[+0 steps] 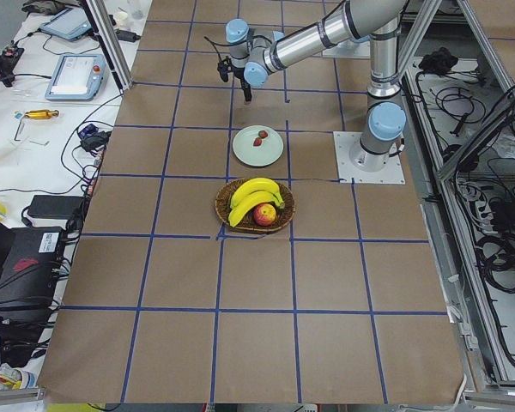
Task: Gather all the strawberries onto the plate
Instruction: 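Reach the left gripper to the last strawberry on the table and grasp it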
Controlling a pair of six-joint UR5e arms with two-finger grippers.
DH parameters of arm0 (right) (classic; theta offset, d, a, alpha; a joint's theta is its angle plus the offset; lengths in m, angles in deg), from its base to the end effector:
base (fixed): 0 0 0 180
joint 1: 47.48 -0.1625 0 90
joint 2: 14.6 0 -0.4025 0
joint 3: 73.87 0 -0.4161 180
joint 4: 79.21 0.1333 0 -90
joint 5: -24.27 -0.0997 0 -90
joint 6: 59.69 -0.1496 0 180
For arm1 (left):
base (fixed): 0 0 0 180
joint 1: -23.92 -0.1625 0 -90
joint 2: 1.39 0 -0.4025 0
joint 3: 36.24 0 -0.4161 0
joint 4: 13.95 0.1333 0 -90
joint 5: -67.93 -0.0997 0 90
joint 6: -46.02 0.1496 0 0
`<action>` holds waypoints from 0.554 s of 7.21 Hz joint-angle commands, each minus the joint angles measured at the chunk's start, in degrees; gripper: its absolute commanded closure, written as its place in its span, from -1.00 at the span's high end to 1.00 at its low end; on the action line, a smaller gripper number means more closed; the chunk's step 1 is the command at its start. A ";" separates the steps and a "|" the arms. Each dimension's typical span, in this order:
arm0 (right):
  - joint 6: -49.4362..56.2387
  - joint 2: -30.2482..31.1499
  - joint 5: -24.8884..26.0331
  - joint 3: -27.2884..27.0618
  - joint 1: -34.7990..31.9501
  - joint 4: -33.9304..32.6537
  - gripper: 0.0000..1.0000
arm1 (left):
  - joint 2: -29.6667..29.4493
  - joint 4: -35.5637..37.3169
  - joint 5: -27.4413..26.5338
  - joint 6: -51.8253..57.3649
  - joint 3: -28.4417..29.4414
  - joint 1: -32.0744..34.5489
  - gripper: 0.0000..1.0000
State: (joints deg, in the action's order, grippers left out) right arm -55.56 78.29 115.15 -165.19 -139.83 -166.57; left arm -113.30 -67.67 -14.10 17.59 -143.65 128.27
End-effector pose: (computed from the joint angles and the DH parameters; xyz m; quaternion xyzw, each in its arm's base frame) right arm 0.1511 -0.4868 0.4245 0.0566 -0.9983 -0.0095 0.0075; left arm -0.2890 -0.5080 0.1190 0.1241 -0.9895 -0.0500 0.0550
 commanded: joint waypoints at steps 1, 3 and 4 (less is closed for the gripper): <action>0.00 0.01 0.00 0.09 0.06 -0.08 1.00 | -3.83 1.25 -1.29 -1.54 0.19 2.17 0.77; 0.00 0.01 0.00 0.09 0.06 -0.08 1.00 | -4.46 1.16 -1.56 -0.66 0.19 2.26 0.01; 0.00 0.01 0.00 0.09 0.06 0.00 1.00 | -4.37 1.07 -1.65 -0.22 0.28 2.26 -0.68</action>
State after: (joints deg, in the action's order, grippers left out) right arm -55.56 78.29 115.14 -165.11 -139.79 -166.64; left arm -117.56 -66.53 -15.57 16.91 -143.44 130.48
